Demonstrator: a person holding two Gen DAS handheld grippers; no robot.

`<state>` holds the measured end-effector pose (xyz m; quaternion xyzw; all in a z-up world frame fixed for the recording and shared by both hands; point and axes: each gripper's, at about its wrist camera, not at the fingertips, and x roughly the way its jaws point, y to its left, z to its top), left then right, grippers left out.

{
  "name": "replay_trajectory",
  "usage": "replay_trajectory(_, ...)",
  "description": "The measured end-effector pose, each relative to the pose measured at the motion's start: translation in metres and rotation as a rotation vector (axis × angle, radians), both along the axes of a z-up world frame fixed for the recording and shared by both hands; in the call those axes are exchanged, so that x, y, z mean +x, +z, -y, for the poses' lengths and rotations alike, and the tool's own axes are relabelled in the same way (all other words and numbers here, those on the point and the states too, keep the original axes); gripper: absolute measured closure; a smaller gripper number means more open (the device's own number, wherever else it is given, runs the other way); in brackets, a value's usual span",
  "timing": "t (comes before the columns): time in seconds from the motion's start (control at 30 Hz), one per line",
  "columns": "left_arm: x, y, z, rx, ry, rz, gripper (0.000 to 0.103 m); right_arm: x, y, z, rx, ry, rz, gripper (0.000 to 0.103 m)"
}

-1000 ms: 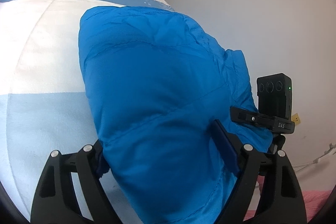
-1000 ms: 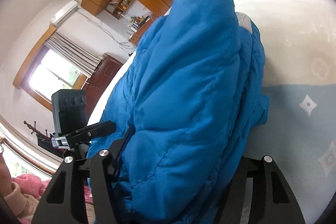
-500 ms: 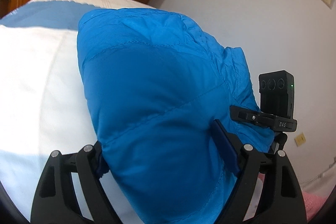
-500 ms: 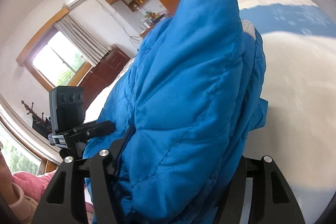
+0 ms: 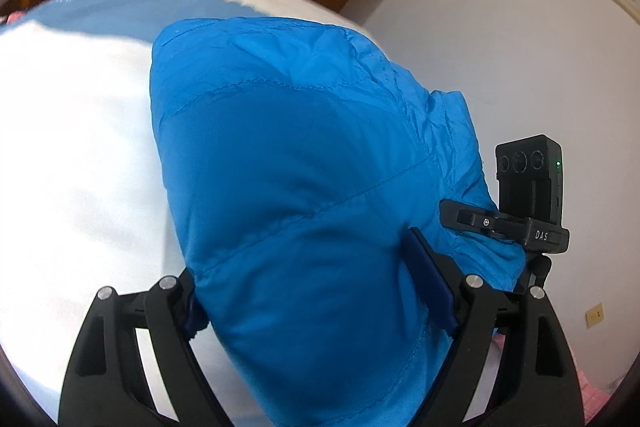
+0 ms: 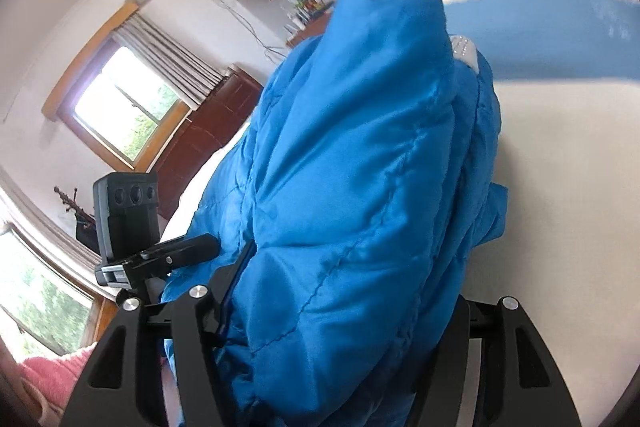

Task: Fold large clothes
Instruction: 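Release the bundle and pull both grippers back from it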

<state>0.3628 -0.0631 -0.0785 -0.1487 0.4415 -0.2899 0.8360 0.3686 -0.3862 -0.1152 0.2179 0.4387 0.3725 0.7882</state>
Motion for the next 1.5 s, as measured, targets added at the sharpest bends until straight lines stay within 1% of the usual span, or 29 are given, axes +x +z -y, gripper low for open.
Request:
replay_trajectory(0.07, 0.005, -0.014, -0.005, -0.02, -0.011, -0.015, 0.016, -0.004, -0.013, 0.01, 0.044, -0.003, -0.017, 0.038)
replay_trajectory(0.13, 0.004, -0.017, -0.002, -0.015, -0.024, -0.007, 0.015, -0.008, -0.014, 0.009, 0.041, -0.008, -0.018, 0.037)
replay_trajectory(0.17, 0.004, -0.018, -0.002, -0.011, -0.026, -0.008, 0.014, -0.012, -0.012, 0.009, 0.022, -0.013, -0.017, 0.036)
replay_trajectory(0.2, 0.003, -0.017, -0.002, -0.01, -0.025, -0.017, 0.012, -0.014, -0.011, 0.006, 0.008, -0.017, -0.021, 0.033)
replay_trajectory(0.27, 0.014, -0.017, 0.002, -0.015, -0.024, -0.042, 0.011, -0.019, -0.004, 0.007, -0.026, -0.034, -0.039, 0.029)
replay_trajectory(0.3, 0.018, -0.018, 0.003, -0.017, -0.022, -0.055, 0.011, -0.018, 0.0, -0.002, -0.041, -0.043, -0.046, 0.027)
replay_trajectory(0.33, 0.015, -0.017, 0.001, -0.021, -0.018, -0.07, 0.012, -0.021, 0.005, -0.002, -0.062, -0.059, -0.048, 0.022)
replay_trajectory(0.4, 0.003, -0.013, -0.006, -0.023, -0.018, -0.07, 0.012, -0.034, 0.015, -0.003, -0.111, -0.087, -0.027, 0.016)
replay_trajectory(0.43, 0.002, -0.012, -0.008, -0.02, -0.018, -0.064, 0.012, -0.044, 0.019, 0.0, -0.125, -0.088, -0.014, 0.015)
replay_trajectory(0.5, -0.012, -0.01, -0.023, -0.013, -0.015, -0.054, 0.012, -0.061, 0.026, 0.007, -0.127, -0.108, -0.014, 0.015)
replay_trajectory(0.57, -0.023, -0.011, -0.03, -0.012, -0.018, -0.056, 0.012, -0.081, 0.03, 0.015, -0.125, -0.121, -0.01, 0.015)
replay_trajectory(0.6, -0.028, -0.012, -0.032, -0.011, -0.013, -0.058, 0.012, -0.084, 0.031, 0.019, -0.132, -0.133, -0.01, 0.015)
replay_trajectory(0.67, -0.03, -0.015, -0.033, -0.016, -0.01, -0.059, 0.012, -0.092, 0.033, 0.026, -0.137, -0.15, -0.013, 0.017)
replay_trajectory(0.7, -0.025, -0.02, -0.032, -0.011, -0.006, -0.055, 0.011, -0.095, 0.03, 0.029, -0.143, -0.16, -0.017, 0.018)
replay_trajectory(0.77, -0.026, -0.025, -0.026, 0.013, -0.001, -0.047, 0.009, -0.097, 0.021, 0.029, -0.181, -0.175, -0.048, 0.019)
replay_trajectory(0.87, -0.023, -0.031, -0.02, 0.052, -0.006, -0.029, 0.009, -0.086, 0.004, 0.016, -0.213, -0.195, -0.095, 0.019)
replay_trajectory(0.9, -0.021, -0.033, -0.019, 0.052, -0.006, -0.028, 0.009, -0.08, 0.0, 0.01, -0.216, -0.2, -0.098, 0.019)
replay_trajectory(1.0, -0.019, -0.036, -0.023, 0.039, 0.009, -0.057, 0.009, -0.078, 0.0, 0.015, -0.245, -0.221, -0.098, 0.019)
replay_trajectory(1.1, -0.023, -0.025, -0.021, 0.08, 0.059, -0.055, 0.009, -0.088, 0.022, 0.004, -0.304, -0.254, -0.067, 0.019)
replay_trajectory(1.17, -0.035, -0.011, -0.02, 0.135, 0.094, -0.041, 0.009, -0.101, 0.041, -0.002, -0.344, -0.28, -0.037, 0.017)
replay_trajectory(1.2, -0.041, -0.005, -0.019, 0.17, 0.112, -0.033, 0.009, -0.108, 0.047, -0.003, -0.362, -0.288, -0.027, 0.012)
replay_trajectory(1.23, -0.049, -0.001, -0.02, 0.199, 0.123, -0.029, 0.007, -0.116, 0.054, -0.007, -0.394, -0.303, -0.013, 0.003)
replay_trajectory(1.27, -0.057, 0.004, -0.02, 0.237, 0.137, -0.021, 0.006, -0.122, 0.058, -0.01, -0.416, -0.311, -0.005, 0.004)
replay_trajectory(1.37, -0.076, 0.013, -0.019, 0.309, 0.175, 0.003, 0.006, -0.148, 0.071, -0.027, -0.516, -0.323, 0.012, 0.004)
replay_trajectory(1.43, -0.085, 0.017, -0.016, 0.344, 0.201, 0.011, 0.006, -0.165, 0.075, -0.038, -0.545, -0.331, 0.032, 0.004)
replay_trajectory(1.5, -0.098, 0.023, -0.014, 0.386, 0.215, 0.025, 0.006, -0.182, 0.079, -0.047, -0.543, -0.326, 0.054, 0.004)
